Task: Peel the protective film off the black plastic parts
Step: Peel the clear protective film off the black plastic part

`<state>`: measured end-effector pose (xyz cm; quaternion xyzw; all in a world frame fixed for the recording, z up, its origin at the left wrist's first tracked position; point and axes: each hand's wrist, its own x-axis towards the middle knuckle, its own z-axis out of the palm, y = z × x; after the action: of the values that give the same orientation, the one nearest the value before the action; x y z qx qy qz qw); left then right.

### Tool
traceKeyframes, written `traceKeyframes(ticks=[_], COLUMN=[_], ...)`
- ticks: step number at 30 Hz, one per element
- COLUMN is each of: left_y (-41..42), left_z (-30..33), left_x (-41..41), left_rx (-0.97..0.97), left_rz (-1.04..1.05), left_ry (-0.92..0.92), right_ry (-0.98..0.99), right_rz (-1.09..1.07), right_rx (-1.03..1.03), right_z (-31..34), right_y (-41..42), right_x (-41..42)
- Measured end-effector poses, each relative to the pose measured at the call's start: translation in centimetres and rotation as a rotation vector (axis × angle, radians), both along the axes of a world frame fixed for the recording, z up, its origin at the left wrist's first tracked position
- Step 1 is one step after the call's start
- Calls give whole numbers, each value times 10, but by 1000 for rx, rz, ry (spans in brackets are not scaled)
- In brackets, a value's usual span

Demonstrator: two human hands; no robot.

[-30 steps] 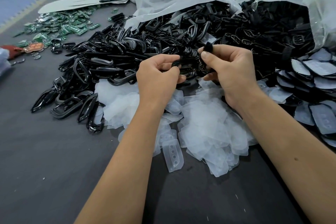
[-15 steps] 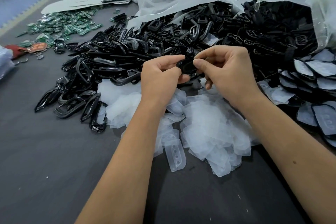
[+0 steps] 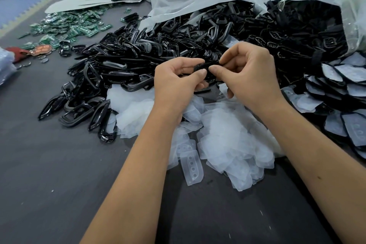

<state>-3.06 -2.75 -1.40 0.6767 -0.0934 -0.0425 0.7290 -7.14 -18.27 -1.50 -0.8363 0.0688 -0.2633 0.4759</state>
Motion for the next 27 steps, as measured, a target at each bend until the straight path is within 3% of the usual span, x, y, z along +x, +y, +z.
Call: traceKeyframes(ticks=[3, 6, 8, 16, 25, 27], left_y=[1, 3, 2, 0, 0, -1], left_z=[2, 4, 5, 6, 5, 3], left_x=[0, 0, 0, -1, 0, 0], left_rx=[-75, -147, -165, -118, -66, -41], left_rz=[-40, -90, -115, -88, -90, -68], left_ry=[23, 45, 39, 0, -47, -71], right_ry=[72, 141, 126, 107, 139, 126], right_rz=[1, 194, 247, 244, 264, 218], right_rx=[81, 350, 410, 303, 370, 282], right_z=[2, 6, 8, 14, 18, 18], right_y=[-7, -12, -12, -13, -9, -9], right_x=[2, 3, 2, 1, -1, 0])
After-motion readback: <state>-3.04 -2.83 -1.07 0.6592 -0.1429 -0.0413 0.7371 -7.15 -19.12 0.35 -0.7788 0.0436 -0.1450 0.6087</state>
